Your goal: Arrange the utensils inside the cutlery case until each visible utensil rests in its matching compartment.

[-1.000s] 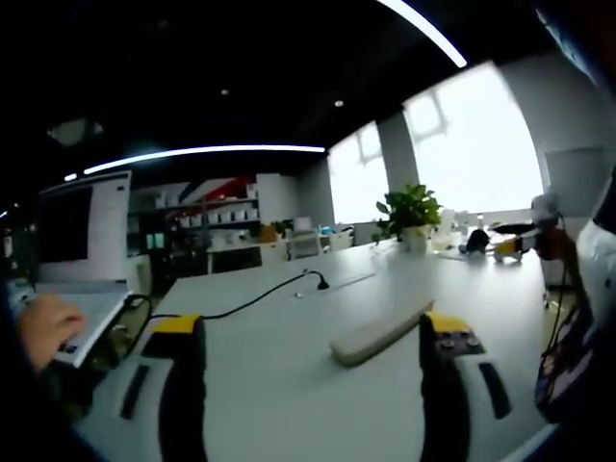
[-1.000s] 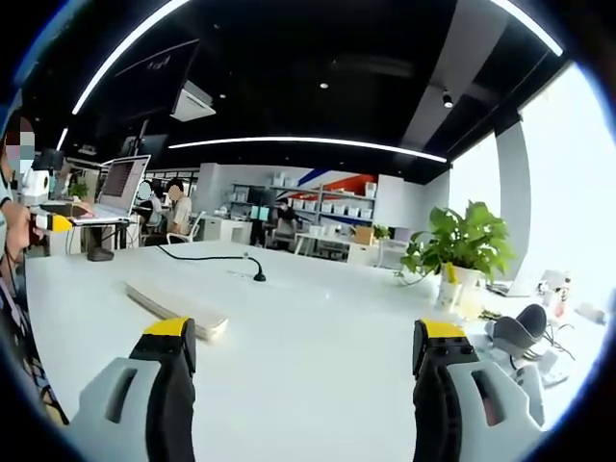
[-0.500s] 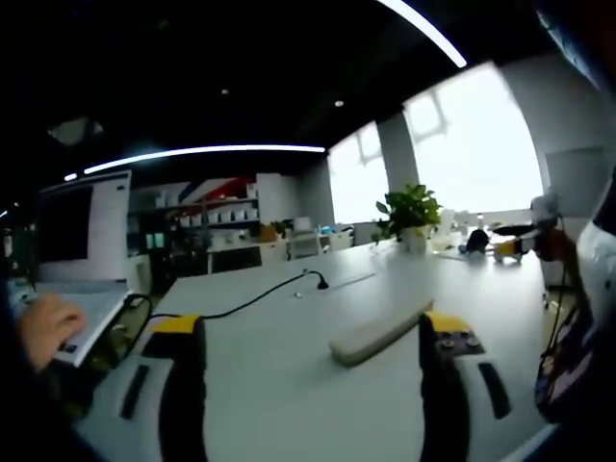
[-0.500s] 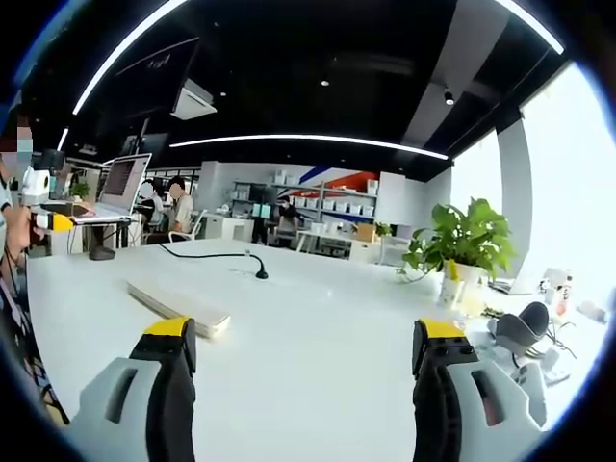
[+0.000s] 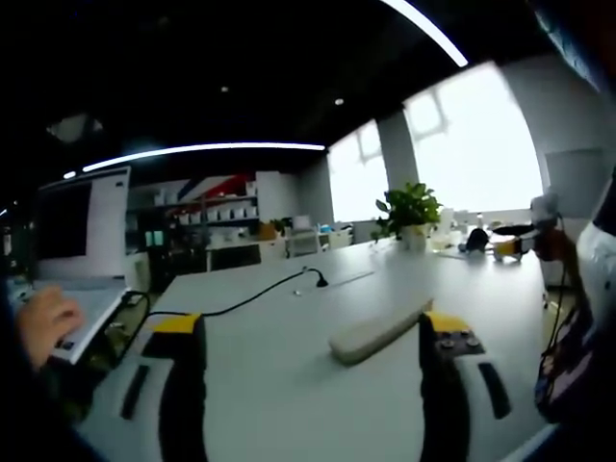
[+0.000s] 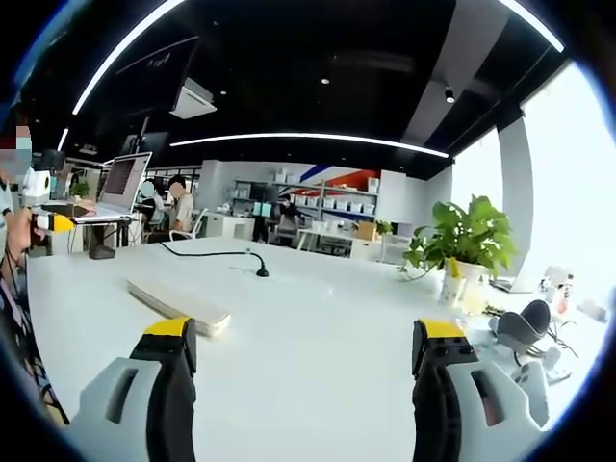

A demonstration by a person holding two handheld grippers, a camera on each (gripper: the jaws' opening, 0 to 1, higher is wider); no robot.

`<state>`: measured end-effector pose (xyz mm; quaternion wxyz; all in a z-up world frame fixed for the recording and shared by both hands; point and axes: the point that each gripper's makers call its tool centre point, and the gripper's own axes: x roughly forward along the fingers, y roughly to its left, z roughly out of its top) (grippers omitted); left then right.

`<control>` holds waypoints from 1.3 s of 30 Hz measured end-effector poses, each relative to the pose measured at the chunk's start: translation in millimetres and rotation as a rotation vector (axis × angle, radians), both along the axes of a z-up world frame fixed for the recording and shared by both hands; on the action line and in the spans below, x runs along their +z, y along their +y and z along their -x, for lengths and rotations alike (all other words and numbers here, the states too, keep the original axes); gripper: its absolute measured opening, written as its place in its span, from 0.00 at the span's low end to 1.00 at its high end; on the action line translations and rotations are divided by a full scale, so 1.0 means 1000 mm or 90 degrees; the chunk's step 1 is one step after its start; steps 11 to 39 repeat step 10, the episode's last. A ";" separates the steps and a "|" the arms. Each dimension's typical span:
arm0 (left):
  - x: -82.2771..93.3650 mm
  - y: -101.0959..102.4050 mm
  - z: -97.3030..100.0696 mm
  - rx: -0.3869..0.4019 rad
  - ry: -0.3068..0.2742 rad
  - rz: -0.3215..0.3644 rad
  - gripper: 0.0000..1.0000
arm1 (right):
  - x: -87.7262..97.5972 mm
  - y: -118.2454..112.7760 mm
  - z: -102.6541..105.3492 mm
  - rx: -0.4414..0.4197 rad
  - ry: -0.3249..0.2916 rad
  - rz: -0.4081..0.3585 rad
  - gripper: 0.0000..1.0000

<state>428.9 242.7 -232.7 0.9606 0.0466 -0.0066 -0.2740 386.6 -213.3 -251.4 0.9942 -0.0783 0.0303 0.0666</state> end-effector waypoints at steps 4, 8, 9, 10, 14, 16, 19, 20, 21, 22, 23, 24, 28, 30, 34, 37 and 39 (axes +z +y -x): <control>0.000 -0.001 0.000 -0.002 0.001 0.000 0.97 | 0.000 0.001 0.000 -0.001 0.001 0.000 0.97; 0.001 0.001 0.000 -0.002 0.000 0.003 0.97 | 0.000 0.003 0.000 0.001 0.000 0.001 0.97; 0.001 0.001 0.000 -0.001 -0.001 0.004 0.97 | 0.000 0.004 0.000 0.001 0.001 0.001 0.97; 0.002 0.002 0.000 0.000 -0.002 0.005 0.97 | 0.000 0.004 0.000 0.002 0.001 0.001 0.97; 0.002 0.002 0.000 0.000 -0.002 0.005 0.97 | 0.000 0.004 0.000 0.002 0.001 0.001 0.97; 0.002 0.002 0.000 0.000 -0.002 0.005 0.97 | 0.000 0.004 0.000 0.002 0.001 0.001 0.97; 0.002 0.002 0.000 0.000 -0.002 0.005 0.97 | 0.000 0.004 0.000 0.002 0.001 0.001 0.97; 0.002 0.002 0.000 0.000 -0.002 0.005 0.97 | 0.000 0.004 0.000 0.002 0.001 0.001 0.97; 0.002 0.002 0.000 0.000 -0.002 0.005 0.97 | 0.000 0.004 0.000 0.002 0.001 0.001 0.97; 0.002 0.002 0.000 0.000 -0.002 0.005 0.97 | 0.000 0.004 0.000 0.002 0.001 0.001 0.97; 0.002 0.002 0.000 0.000 -0.002 0.005 0.97 | 0.000 0.004 0.000 0.002 0.001 0.001 0.97; 0.002 0.002 0.000 0.000 -0.002 0.005 0.97 | 0.000 0.004 0.000 0.002 0.001 0.001 0.97; 0.002 0.002 0.000 0.000 -0.002 0.005 0.97 | 0.000 0.004 0.000 0.002 0.001 0.001 0.97; 0.002 0.002 0.000 0.000 -0.002 0.005 0.97 | 0.000 0.004 0.000 0.002 0.001 0.001 0.97; 0.002 0.002 0.000 0.000 -0.002 0.005 0.97 | 0.000 0.004 0.000 0.002 0.001 0.001 0.97; 0.002 0.002 0.000 0.000 -0.002 0.005 0.97 | 0.000 0.004 0.000 0.002 0.001 0.001 0.97; 0.002 0.002 0.000 0.000 -0.002 0.005 0.97 | 0.000 0.004 0.000 0.002 0.001 0.001 0.97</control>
